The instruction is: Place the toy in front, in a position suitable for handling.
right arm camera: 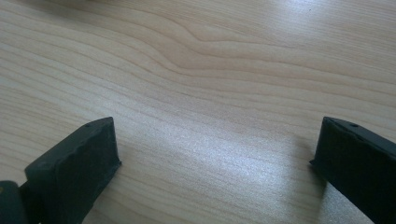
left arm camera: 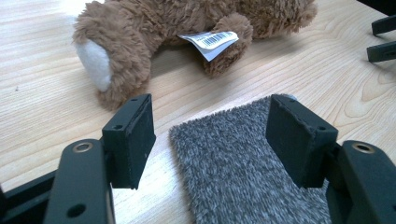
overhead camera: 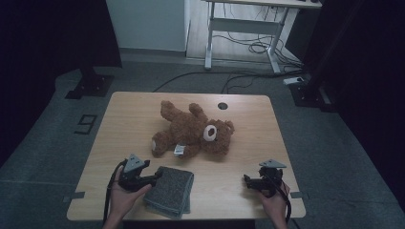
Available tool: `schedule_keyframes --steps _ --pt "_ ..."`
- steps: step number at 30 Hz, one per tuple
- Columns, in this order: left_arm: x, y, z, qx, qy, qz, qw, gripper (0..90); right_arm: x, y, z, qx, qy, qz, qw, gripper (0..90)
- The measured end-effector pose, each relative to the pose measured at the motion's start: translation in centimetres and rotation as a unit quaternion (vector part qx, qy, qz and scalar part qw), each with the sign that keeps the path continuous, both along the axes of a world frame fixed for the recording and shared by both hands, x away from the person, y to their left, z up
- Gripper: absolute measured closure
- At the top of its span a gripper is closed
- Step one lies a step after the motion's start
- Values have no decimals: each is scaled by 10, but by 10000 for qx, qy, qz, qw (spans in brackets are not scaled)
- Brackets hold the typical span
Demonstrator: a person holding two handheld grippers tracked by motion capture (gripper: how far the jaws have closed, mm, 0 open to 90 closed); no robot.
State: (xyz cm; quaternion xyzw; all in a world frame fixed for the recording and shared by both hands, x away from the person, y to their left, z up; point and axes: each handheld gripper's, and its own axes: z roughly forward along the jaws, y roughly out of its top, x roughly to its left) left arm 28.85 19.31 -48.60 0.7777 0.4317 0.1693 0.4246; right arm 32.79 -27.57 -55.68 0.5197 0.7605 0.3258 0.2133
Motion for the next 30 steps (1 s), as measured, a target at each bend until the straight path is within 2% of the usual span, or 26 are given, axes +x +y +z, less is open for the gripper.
schedule_keyframes --steps 5,8,11,13,14,16,17,20,21,24,30 --pt "-3 5 2 -45 -32 6 10000 324 1 1 0 2 -4 -39 10000 0" --pt "-2 7 3 -45 -51 26 10000 324 -3 5 1 3 -67 -314 9995 61" --pt "-1 8 3 -48 -62 48 10000 322 -5 10 1 19 -120 -375 9992 83" --pt "1 8 4 -30 -55 52 10000 321 -5 12 2 68 -148 -328 9993 81" --pt "3 8 4 -14 -51 52 10000 321 -4 13 8 263 -238 -267 9990 84" --pt "5 6 5 3 -66 46 10000 321 -4 14 11 336 -266 -251 9988 84" --pt "6 6 5 18 -65 37 10000 320 -2 16 18 504 -390 -213 9977 89" --pt "14 4 6 90 -56 18 9999 320 4 22 29 643 -515 -125 9965 95" --pt "14 4 6 90 -56 18 9999 320 6 24 32 648 -541 -94 9964 100" --pt "28 4 7 135 -54 61 9999 323 13 35 40 597 -616 26 9963 114" --pt "52 4 13 174 -109 158 9997 339 26 59 52 658 -771 337 9943 120"
